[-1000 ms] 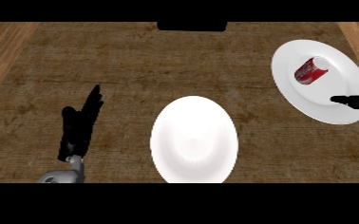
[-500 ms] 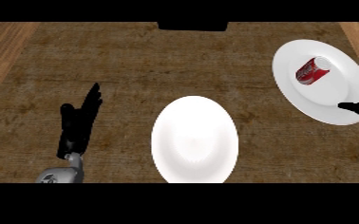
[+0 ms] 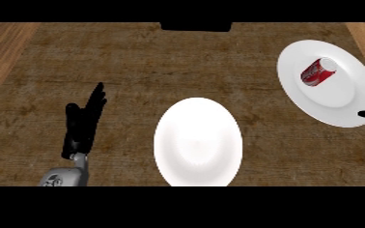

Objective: Pick the can from the plate and place it in the plate

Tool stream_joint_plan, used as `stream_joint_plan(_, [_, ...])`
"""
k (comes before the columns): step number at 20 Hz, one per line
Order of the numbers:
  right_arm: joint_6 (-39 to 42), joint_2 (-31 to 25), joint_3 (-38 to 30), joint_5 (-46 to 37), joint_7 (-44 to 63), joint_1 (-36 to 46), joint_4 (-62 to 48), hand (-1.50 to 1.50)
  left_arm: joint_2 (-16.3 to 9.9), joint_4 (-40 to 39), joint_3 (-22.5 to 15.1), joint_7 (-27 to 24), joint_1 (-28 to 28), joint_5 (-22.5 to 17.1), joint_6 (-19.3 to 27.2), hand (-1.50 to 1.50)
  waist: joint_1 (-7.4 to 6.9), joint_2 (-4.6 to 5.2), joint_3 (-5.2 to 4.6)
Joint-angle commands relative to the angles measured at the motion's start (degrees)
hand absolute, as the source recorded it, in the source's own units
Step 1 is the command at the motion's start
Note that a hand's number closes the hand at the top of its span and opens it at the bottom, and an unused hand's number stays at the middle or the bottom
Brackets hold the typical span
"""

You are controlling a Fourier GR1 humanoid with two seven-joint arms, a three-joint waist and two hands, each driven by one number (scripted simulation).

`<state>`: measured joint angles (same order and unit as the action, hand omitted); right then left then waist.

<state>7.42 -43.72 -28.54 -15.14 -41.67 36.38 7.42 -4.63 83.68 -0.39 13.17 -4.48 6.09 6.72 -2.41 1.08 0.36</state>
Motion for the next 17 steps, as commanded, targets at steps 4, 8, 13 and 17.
stream_joint_plan(4, [0.2, -2.7, -2.0, 1.6, -1.0, -1.7, -0.4, -1.50, 0.6, 1.5, -1.1, 0.4, 1.0, 0.6, 0.2, 0.00, -0.34, 0.08, 0.08])
stream_joint_plan(8, [-3.0, -3.1, -2.6, 1.9, 0.8, -2.2, -0.8, -1.50, 0.9, -1.2, -0.9, -2.3, 1.7, 0.4, -0.2, 0.00, -0.33, 0.19, 0.06])
stream_joint_plan(13, [-3.1, -3.2, -4.0, 3.2, 0.0, -3.3, -1.1, -1.50, -0.3, 1.3, -0.2, -1.6, 2.6, -0.4, -1.1, 0.00, -0.96, 0.23, 0.17])
stream_joint_plan(17, [-2.5, -5.3, -3.3, 2.3, -0.7, -5.6, -0.9, -1.50, 0.7, 0.5, -0.5, -0.5, 0.6, -0.1, -0.2, 0.00, -0.40, 0.23, 0.17])
